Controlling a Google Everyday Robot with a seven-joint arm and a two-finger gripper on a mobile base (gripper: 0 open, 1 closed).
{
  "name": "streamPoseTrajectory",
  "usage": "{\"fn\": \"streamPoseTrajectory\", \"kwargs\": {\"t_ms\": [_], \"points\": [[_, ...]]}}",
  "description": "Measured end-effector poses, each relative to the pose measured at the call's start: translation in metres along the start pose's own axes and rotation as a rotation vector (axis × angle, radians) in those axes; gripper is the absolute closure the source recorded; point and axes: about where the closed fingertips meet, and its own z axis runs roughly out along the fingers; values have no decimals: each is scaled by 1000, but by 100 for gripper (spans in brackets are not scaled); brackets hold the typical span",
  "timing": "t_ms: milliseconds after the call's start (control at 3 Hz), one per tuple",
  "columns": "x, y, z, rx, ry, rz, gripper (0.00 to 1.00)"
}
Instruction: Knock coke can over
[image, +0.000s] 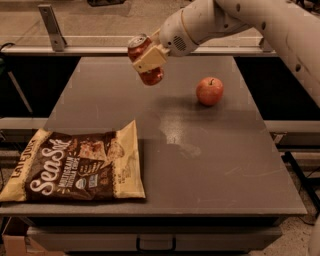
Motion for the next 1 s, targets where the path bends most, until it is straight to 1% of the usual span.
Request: {"fn": "streamPoseTrajectory", "kwargs": {"t_ms": [333,667,1000], "points": [[43,24,-26,-54,256,-61,100],[96,64,-46,-167,499,-88,100],[123,93,-52,-251,641,-121,83]]}}
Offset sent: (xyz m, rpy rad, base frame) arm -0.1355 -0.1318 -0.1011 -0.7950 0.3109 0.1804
